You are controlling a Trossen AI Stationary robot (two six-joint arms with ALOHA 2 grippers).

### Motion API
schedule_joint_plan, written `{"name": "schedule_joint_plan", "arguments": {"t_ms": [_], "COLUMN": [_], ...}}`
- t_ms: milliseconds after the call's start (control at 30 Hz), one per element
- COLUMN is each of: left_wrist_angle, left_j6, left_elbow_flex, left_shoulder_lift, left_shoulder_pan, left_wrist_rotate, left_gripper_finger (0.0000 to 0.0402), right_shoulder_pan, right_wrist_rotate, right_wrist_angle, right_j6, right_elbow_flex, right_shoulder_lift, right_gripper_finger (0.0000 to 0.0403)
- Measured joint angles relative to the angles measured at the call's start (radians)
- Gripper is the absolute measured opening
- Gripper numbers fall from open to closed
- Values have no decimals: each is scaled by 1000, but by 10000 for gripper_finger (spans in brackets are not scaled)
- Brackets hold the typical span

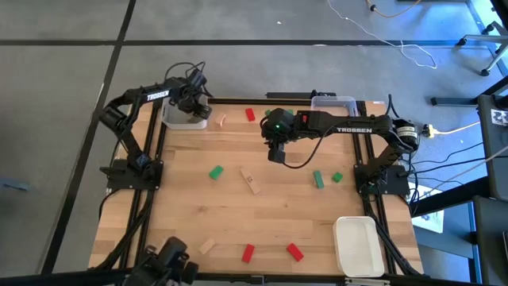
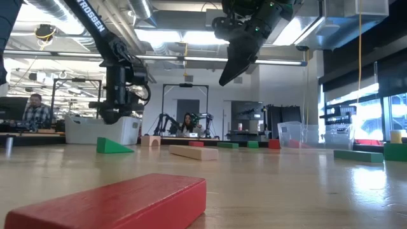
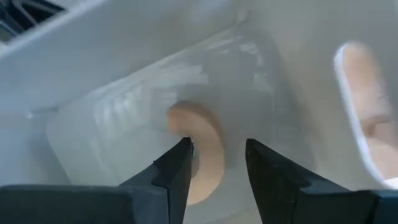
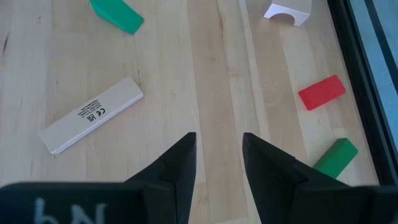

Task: Sort & place blocks by color
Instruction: Put the light brown block into the gray bin

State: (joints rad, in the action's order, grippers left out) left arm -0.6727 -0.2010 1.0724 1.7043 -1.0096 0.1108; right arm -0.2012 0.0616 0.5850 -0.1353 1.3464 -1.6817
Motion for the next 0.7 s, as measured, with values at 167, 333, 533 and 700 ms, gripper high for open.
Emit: {"name": "schedule_joint_plan", "arguments": {"t_ms": [167, 333, 533, 700], "left_wrist_angle": [-12, -40, -130, -172], "left_j6": [2, 87, 129, 133], "left_elbow_flex": [45, 47, 48, 48], "left_shoulder_lift": [-90, -247, -449, -599], "left_shoulder_pan": [0, 20, 93, 175], "left_wrist_rotate": [-4, -3, -42, -103], "left_gripper_finger": [143, 144, 144, 144], "right_shoulder_pan": [0, 0, 3, 14], "right_wrist_rotate": [-2, -19, -103, -150], "right_wrist_angle": [1, 5, -12, -12], "right_j6": [88, 132, 216, 304], "right_elbow_flex": [0, 0, 0, 0], "right_shoulder_lift": [0, 0, 0, 0], "right_gripper_finger": [132, 132, 132, 132]}}
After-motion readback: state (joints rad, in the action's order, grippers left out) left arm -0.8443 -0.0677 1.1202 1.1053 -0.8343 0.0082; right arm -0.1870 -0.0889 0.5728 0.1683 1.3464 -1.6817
